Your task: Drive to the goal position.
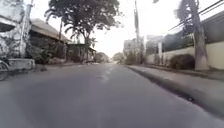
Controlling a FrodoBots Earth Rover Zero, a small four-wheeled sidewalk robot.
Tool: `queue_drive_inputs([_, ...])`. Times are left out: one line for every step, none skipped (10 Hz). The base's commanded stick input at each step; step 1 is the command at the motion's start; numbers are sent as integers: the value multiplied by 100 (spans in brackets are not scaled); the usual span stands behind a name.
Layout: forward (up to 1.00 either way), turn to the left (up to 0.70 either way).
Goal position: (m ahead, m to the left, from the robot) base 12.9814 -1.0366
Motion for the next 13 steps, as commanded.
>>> queue_drive_inputs([100, 0])
queue_drive_inputs([100, 0])
queue_drive_inputs([100, 0])
queue_drive_inputs([100, 0])
queue_drive_inputs([100, 0])
queue_drive_inputs([100, 0])
queue_drive_inputs([100, 0])
queue_drive_inputs([100, 0])
queue_drive_inputs([100, 0])
queue_drive_inputs([100, 0])
queue_drive_inputs([100, 0])
queue_drive_inputs([100, 0])
queue_drive_inputs([100, 0])
